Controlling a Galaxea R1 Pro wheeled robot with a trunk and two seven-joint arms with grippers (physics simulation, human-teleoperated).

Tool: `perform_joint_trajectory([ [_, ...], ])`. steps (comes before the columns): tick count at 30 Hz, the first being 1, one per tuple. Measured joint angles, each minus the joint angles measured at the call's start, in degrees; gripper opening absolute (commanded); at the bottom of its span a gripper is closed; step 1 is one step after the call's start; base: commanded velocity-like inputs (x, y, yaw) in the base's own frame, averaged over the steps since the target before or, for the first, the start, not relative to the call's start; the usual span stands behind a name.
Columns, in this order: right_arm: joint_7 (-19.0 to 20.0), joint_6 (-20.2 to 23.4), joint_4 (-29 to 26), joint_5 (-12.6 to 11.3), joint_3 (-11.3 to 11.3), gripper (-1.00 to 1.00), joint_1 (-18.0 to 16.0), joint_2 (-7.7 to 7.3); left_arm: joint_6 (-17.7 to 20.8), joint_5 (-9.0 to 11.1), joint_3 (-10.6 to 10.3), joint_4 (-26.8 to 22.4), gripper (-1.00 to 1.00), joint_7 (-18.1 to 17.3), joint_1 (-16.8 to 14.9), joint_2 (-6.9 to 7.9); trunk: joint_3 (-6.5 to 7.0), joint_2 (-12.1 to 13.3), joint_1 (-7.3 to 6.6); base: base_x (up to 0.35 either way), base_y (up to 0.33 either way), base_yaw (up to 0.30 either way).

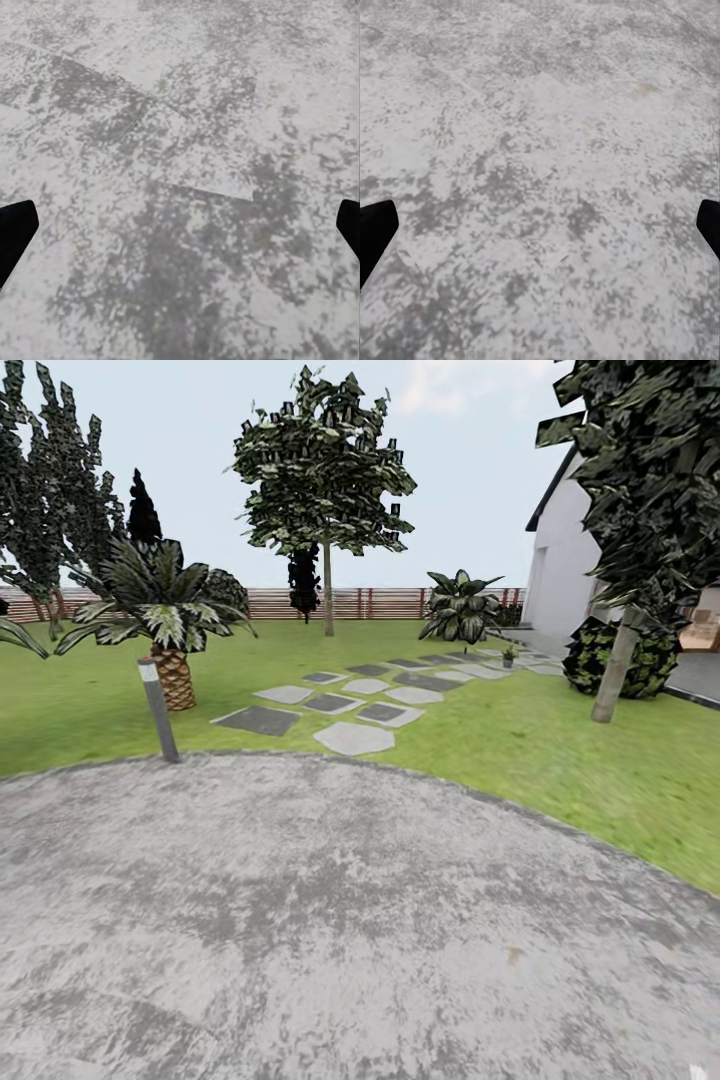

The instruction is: Pick up the pesticide atomizer in the garden and spray insectifuge to fully cover both potted plants in the garden.

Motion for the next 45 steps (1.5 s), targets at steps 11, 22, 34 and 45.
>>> perform_joint_trajectory([
  [11,0.0,0.0,0.0,0.0,-0.1,1.0,0.0,0.0,0.0,0.0,0.0,0.0,1.0,0.0,0.0,0.0,0.0,0.0,0.0,0.339,0.0,0.0],
  [22,0.0,0.0,0.0,0.0,-0.2,1.0,0.0,0.0,0.0,0.0,0.0,0.0,1.0,0.0,0.0,0.0,0.0,0.0,0.0,0.339,0.0,0.0],
  [34,0.0,0.1,0.1,0.1,0.0,1.0,0.0,0.0,0.0,-0.1,0.0,2.0,1.0,0.0,0.0,0.04,0.0,0.0,0.0,0.339,0.0,0.0],
  [45,0.0,0.1,0.1,0.1,0.1,1.0,0.0,0.0,-0.1,-0.1,0.0,2.2,1.0,0.0,0.0,0.06,0.0,0.0,0.0,0.339,0.0,0.0],
])
